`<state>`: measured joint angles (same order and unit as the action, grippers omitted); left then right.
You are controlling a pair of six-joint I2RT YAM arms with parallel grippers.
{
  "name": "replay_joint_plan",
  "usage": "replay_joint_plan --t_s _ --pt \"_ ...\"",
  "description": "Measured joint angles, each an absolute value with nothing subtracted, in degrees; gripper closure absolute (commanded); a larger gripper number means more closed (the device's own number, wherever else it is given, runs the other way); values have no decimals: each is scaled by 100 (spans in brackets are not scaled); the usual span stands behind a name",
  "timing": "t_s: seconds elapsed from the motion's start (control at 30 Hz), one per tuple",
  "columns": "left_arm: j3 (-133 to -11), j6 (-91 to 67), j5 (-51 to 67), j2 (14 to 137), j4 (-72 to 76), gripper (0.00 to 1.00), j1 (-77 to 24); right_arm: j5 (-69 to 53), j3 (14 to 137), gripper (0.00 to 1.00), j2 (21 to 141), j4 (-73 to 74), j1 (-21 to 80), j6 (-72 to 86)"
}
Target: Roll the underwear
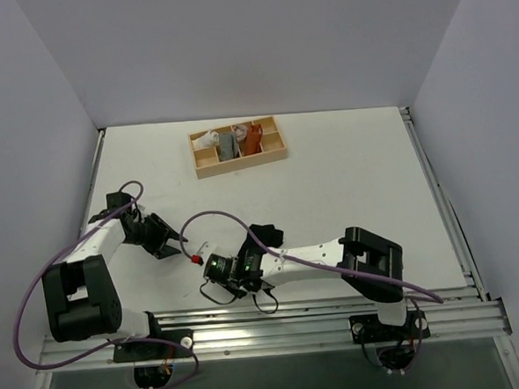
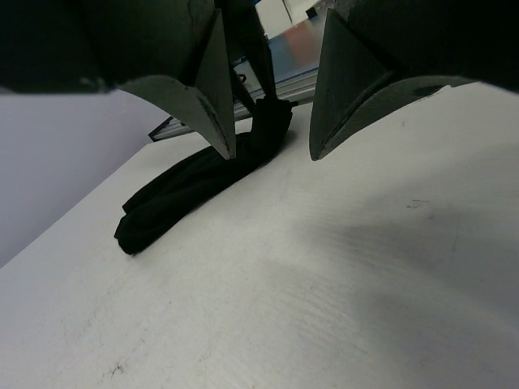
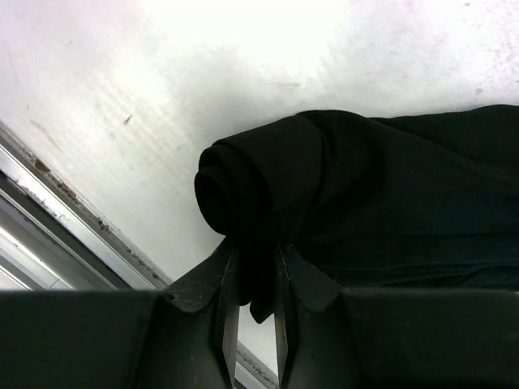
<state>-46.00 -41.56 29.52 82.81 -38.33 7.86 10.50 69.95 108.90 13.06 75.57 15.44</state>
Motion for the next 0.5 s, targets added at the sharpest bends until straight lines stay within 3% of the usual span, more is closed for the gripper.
replay_joint_plan --t_s 0.5 --pt "-3371 -4495 3747 7349 -2689 50 -106 -2241 6204 100 10648 -272 5555 2255"
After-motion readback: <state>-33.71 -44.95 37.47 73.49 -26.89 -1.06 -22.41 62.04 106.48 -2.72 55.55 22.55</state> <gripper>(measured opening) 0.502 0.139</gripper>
